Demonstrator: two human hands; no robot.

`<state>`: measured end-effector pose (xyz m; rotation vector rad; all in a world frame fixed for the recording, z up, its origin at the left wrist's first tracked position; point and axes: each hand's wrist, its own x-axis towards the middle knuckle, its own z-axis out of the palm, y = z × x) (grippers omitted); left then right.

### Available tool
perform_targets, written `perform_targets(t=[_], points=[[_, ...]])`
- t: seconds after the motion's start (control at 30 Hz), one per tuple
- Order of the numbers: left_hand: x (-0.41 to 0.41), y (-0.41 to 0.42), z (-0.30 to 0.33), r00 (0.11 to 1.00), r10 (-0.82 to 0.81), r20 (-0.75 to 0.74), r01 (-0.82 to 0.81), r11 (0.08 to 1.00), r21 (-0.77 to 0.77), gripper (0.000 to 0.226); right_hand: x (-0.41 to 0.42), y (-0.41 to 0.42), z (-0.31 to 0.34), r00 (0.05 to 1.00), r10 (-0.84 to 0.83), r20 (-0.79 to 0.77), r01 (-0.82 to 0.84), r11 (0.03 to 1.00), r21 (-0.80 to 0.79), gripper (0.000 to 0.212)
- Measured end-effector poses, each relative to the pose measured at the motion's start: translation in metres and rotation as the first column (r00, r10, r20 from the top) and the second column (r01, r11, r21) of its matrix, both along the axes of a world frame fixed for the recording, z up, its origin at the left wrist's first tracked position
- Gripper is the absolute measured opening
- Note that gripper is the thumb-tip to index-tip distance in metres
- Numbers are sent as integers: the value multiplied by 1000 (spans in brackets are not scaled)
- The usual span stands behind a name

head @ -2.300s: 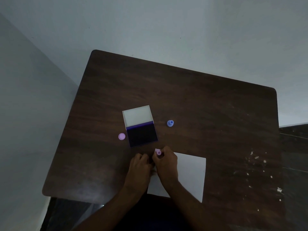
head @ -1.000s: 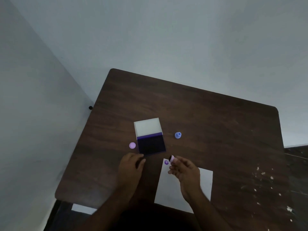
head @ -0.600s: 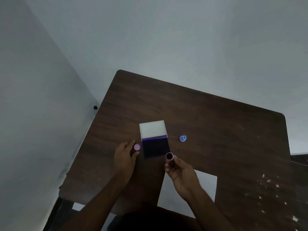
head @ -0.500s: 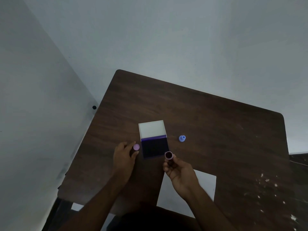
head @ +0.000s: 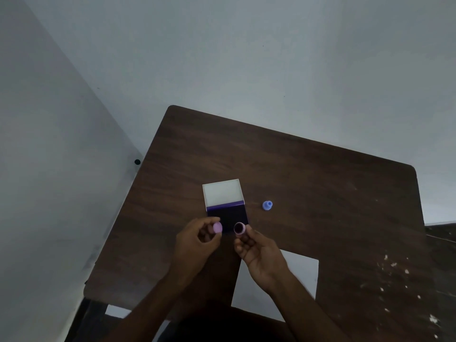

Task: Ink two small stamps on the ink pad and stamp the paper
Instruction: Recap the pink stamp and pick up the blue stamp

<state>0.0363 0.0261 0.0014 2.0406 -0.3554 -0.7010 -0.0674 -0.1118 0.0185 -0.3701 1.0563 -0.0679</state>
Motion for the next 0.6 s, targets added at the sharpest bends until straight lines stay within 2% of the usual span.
perform_targets(t=[0.17, 0.33, 0.5, 0.6], points=[[-9, -9, 15, 994, -6, -108, 3, 1000, -27, 26, 7, 5, 2, 995, 94, -17, -95, 986, -134, 36], [-9, -13, 21, 976, -9, -218, 1, 999, -38, 31, 9, 4, 4, 990, 124, -65, -137, 951, -276, 39], [-11, -14, 18, 954, 21, -300, -18, 1000, 14, 32, 8, 6, 1, 980, 161, -115, -196, 871, -450, 16], [-12, -17, 15, 933, 1, -361, 3, 1000, 11, 28, 9, 9, 2, 972, 192, -135, -234, 818, -525, 16]])
